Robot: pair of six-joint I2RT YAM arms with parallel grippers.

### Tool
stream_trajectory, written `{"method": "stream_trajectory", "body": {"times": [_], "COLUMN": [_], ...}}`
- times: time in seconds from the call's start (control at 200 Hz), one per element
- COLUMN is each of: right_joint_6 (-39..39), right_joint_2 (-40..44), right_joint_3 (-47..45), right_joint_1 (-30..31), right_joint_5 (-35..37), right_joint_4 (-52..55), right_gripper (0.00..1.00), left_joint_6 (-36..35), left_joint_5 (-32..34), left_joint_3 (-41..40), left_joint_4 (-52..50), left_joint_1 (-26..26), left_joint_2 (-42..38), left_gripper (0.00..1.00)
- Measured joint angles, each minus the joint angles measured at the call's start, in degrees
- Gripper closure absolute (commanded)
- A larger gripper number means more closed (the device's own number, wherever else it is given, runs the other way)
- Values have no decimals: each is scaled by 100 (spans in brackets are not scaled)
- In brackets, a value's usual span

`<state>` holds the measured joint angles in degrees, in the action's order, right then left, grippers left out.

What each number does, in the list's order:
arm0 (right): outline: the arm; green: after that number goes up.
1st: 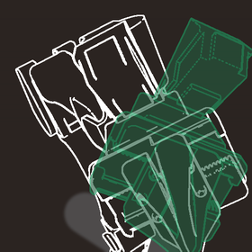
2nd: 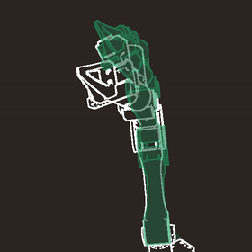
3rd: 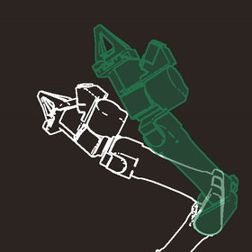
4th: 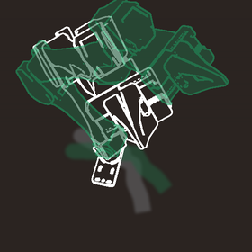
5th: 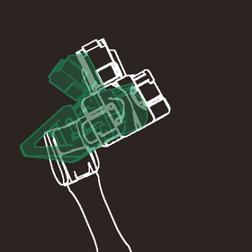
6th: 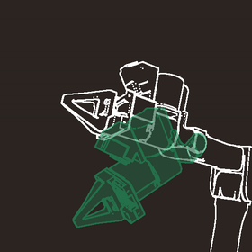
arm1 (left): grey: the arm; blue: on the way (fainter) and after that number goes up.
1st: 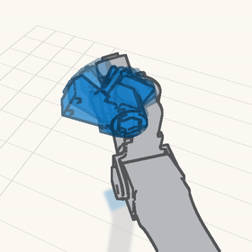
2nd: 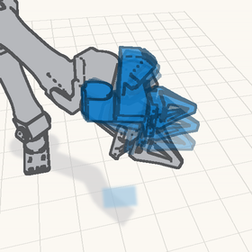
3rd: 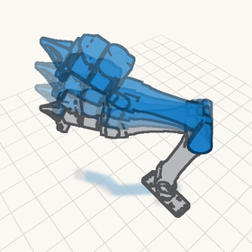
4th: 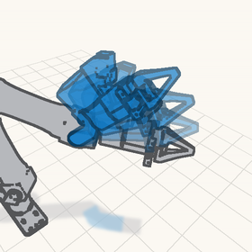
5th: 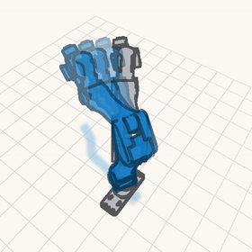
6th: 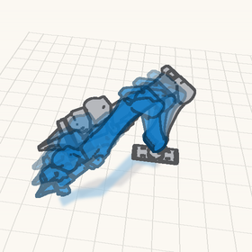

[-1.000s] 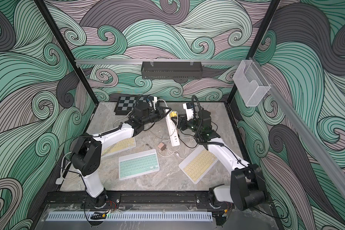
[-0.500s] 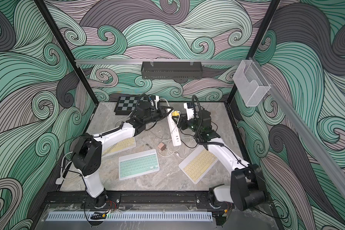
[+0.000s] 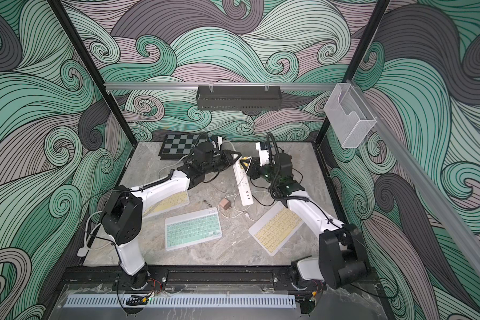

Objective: Unplug the wireless keyboard
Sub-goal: Remove the plug from the socket.

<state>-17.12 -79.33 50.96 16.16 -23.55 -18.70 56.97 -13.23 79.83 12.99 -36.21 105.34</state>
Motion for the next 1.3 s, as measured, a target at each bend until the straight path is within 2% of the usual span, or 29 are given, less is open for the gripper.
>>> {"method": "stream_trajectory", "body": {"times": [0.34, 0.395, 0.46, 0.51, 0.635, 0.79, 0.881, 1.076, 1.141, 1.226, 1.296], "right_joint_6": [-105, -114, -120, -179, -188, -205, -267, -313, -297, -262, -223], "right_joint_2": [-186, -210, -243, -271, -315, -315, -315, -321, -328, -334, -334], "right_joint_3": [4, 17, 48, 70, 81, 81, 81, 83, 83, 83, 85], "right_joint_1": [61, 63, 66, 66, 66, 66, 81, 120, 120, 129, 136], "right_joint_5": [52, 52, 52, 59, 101, 122, 98, 76, 85, 96, 101], "right_joint_4": [-26, -28, -22, -9, 11, 15, 11, 66, 111, 151, 184], "right_gripper": [56, 54, 45, 41, 41, 52, 62, 74, 81, 100, 100], "left_joint_6": [162, 170, 181, 192, 203, 205, 221, 282, 313, 354, 374], "left_joint_5": [243, 258, 262, 262, 275, 315, 409, 584, 643, 708, 767], "left_joint_3": [0, 0, 0, 0, 0, 0, 0, 0, 22, 94, 107], "left_joint_4": [-284, -289, -289, -286, -293, -313, -345, -505, -616, -828, -916], "left_joint_1": [0, -9, -9, -11, -20, -22, -26, -31, -33, -39, -57], "left_joint_2": [0, 0, 0, 0, 0, -2, -2, -4, -7, -7, -20], "left_gripper": [100, 100, 100, 100, 100, 100, 100, 100, 100, 100, 100]}}
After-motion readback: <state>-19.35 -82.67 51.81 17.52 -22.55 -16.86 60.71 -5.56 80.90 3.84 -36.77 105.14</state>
